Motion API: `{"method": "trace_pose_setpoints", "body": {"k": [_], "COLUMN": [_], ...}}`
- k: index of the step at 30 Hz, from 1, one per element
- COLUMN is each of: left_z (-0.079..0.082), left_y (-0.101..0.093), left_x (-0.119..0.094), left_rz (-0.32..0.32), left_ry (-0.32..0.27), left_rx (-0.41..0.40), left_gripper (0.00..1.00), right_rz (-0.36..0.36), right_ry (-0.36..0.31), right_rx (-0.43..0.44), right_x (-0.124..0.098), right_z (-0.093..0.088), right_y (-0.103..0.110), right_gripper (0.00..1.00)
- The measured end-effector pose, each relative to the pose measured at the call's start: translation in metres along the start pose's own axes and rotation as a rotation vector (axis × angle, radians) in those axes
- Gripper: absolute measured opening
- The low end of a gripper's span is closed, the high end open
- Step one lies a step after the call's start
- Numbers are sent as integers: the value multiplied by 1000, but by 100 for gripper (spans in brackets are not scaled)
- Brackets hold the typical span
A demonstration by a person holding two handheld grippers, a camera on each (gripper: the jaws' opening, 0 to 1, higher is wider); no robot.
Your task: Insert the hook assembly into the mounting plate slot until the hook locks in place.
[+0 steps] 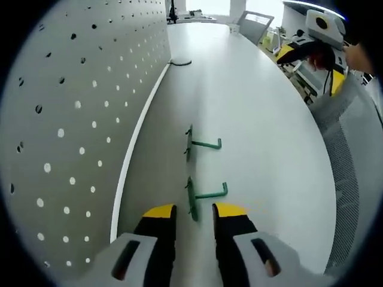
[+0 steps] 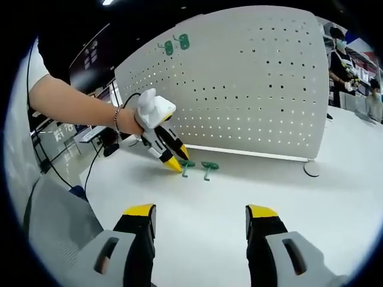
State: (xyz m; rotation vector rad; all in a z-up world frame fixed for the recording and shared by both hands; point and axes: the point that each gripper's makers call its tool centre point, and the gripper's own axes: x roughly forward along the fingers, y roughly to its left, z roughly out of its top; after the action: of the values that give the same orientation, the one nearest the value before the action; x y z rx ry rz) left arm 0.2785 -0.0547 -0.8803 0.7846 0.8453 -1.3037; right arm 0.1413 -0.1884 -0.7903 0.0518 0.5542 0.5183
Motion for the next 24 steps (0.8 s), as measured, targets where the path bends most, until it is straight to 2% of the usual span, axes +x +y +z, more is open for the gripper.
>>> {"method": "trace_pose_setpoints", "body": {"k": [7,11,24], "left_z": [0,-1,-1], "left_y": [2,3,5], "left_x": [0,0,0], "left_rz": [16,26,34], "left_ry": [4,9,3], "left_rx": [-5,-10,-24], "left_gripper": [15,7,4], "right_rz": [2,1,-2], "right_ry": [2,1,-2], "right_rx": [0,-1,5], "right_x": [1,0,0], "right_z": [-1,0,0], "right_y": [1,0,0], "right_gripper": [59,59,58]}}
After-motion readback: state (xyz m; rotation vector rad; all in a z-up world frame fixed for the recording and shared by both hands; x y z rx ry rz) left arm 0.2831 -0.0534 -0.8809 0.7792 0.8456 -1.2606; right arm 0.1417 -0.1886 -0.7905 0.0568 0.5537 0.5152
